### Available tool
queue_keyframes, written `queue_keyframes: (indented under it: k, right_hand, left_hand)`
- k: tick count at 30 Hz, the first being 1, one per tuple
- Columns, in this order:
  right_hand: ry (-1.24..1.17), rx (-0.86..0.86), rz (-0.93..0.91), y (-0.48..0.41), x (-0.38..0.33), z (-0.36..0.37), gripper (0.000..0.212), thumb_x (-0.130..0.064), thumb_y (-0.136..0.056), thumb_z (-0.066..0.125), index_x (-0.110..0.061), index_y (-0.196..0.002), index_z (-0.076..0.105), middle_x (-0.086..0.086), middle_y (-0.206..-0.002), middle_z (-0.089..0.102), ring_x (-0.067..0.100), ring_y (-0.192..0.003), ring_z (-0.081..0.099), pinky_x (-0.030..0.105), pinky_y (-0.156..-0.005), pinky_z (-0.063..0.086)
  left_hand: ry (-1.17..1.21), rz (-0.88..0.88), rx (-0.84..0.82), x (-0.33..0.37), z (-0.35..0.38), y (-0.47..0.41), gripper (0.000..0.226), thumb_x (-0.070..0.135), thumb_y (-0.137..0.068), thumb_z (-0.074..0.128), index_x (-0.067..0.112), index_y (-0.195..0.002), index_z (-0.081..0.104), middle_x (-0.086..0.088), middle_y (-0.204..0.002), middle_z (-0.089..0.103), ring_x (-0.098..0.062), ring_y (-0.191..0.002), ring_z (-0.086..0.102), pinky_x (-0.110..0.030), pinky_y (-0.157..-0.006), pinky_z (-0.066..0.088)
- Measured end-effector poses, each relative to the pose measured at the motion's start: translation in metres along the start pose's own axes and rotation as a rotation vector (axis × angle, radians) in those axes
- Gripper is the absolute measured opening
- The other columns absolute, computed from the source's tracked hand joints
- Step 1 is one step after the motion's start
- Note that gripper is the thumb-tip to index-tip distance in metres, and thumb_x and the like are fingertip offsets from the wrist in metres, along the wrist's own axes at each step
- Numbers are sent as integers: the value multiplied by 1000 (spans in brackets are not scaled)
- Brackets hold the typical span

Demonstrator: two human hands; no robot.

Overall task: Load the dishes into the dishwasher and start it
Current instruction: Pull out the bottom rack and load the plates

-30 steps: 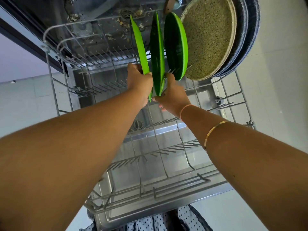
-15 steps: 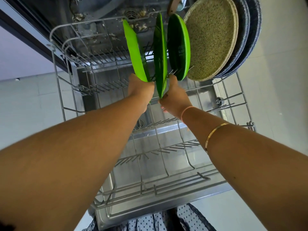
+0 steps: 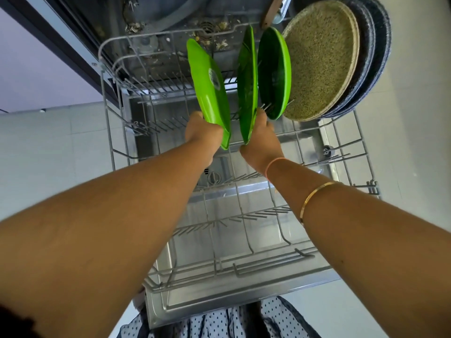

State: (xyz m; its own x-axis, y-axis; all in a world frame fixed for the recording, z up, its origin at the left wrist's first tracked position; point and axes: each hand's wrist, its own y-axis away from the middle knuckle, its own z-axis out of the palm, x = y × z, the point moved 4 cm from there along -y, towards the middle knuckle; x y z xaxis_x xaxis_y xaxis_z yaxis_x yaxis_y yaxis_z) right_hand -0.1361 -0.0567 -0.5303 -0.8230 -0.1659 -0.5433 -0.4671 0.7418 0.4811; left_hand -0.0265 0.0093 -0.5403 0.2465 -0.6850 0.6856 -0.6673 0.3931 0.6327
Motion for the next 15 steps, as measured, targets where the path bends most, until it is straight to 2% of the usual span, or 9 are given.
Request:
queue_keyframes:
  k: [2,3,6,7,9,10,12,15]
  right_hand:
    - [6,0,8,3,-3,0,87,6,-80,57,-14,-148,7,19,-144,26,38,-110,55,38,-89,45]
    - [5,1,10,4,-4,0,88,5,-81,58,-14,-148,6,19,-145,25,38,-111,55,37,-89,45]
    - [-5,7,17,4,-4,2,88,5,-81,58,-15,-149,6,17,-147,23,36,-113,53,32,-84,42]
    - [-2,13,19,4,-3,2,88,6,-81,57,-15,-149,5,17,-147,24,36,-114,53,31,-83,42]
    - [-7,20,20,3,-1,0,86,8,-81,54,-14,-149,6,19,-145,26,36,-114,52,32,-84,41]
    - [-10,21,21,3,0,0,85,8,-81,54,-14,-149,6,19,-144,28,36,-114,52,32,-85,41]
    - [-16,26,23,2,3,-2,85,7,-82,54,-14,-149,7,19,-144,29,36,-115,51,32,-88,41]
    - [-18,38,18,0,6,-5,85,7,-82,55,-13,-149,7,18,-145,29,38,-117,50,34,-90,41]
  left_hand:
    - [-3,14,-23,2,-1,-1,33,13,-89,60,7,-119,47,-8,-100,55,-25,-91,59,-35,-77,53]
    - [-5,14,-41,3,-1,-2,31,15,-88,63,8,-114,48,-11,-107,58,-29,-98,60,-40,-84,54]
    - [-22,-34,-85,3,1,-5,30,14,-87,64,8,-114,52,-13,-117,60,-31,-104,60,-45,-88,53]
    - [7,-33,-70,4,0,-4,24,11,-88,62,10,-111,55,-13,-116,60,-31,-103,61,-46,-89,53]
    - [60,-11,-4,8,-2,-2,9,7,-88,58,16,-89,55,-13,-106,62,-29,-99,61,-43,-86,52]
    - [72,18,27,11,-2,0,13,7,-89,57,17,-83,52,-10,-98,61,-28,-96,61,-39,-82,53]
    - [149,65,47,16,-1,4,17,10,-90,58,20,-79,49,0,-83,57,-26,-92,61,-42,-85,54]
    - [249,95,43,22,4,9,23,10,-88,59,23,-72,48,3,-79,56,-29,-94,63,-49,-85,54]
